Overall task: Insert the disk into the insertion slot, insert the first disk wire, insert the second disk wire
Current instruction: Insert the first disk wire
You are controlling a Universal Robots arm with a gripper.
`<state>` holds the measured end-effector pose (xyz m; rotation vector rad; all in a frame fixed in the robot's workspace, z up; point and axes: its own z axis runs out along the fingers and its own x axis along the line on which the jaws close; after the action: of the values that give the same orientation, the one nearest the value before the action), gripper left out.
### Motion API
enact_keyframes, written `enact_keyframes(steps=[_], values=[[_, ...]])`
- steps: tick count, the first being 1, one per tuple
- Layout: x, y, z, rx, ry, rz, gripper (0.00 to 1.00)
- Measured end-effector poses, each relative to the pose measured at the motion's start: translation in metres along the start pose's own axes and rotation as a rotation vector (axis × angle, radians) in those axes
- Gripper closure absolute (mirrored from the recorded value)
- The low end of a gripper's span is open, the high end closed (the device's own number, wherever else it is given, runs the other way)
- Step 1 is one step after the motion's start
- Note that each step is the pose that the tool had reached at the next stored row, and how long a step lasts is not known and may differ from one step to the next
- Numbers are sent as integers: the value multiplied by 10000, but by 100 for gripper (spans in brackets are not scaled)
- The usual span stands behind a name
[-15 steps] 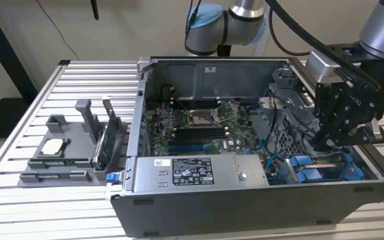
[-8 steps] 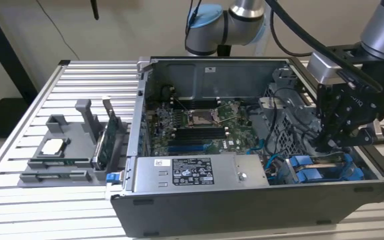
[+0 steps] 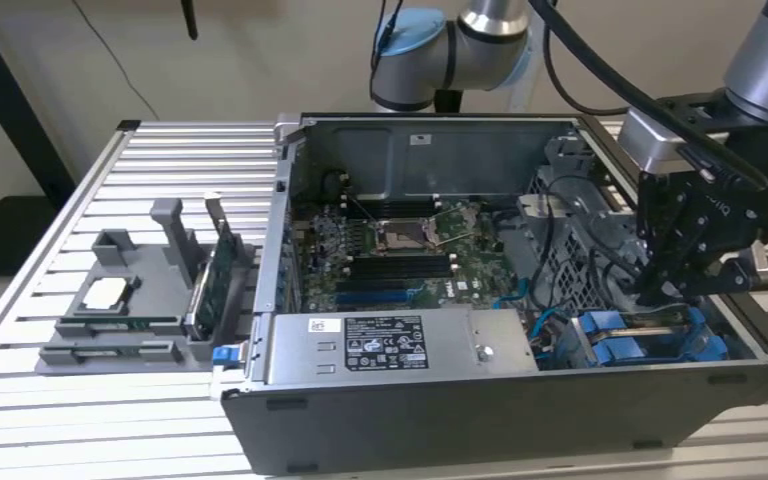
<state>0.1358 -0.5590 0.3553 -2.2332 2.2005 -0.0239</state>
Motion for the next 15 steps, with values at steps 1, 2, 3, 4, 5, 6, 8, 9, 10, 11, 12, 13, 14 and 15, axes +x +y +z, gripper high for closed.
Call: enact_keyframes(steps=[1,2,3,4,5,6,8,9,10,11,12,13,14,15], values=[[0,0,0,1,1,0,81],[0,-1,1,0,-1,0,81],[0,-1,0,1,0,0,81],[0,-2,0,1,0,0,81],[1,-2,1,4,1,0,81],[0,-3,4,9,1,-2,81],[2,-2,8,11,0,0,81],[3,-2,10,11,0,0,81],[3,-2,13,13,-1,0,81],[4,-2,17,16,-3,0,81],[5,-3,21,22,-1,0,81],[5,-4,24,29,0,1,81],[5,-5,28,40,1,2,81],[5,-6,31,60,1,1,81]])
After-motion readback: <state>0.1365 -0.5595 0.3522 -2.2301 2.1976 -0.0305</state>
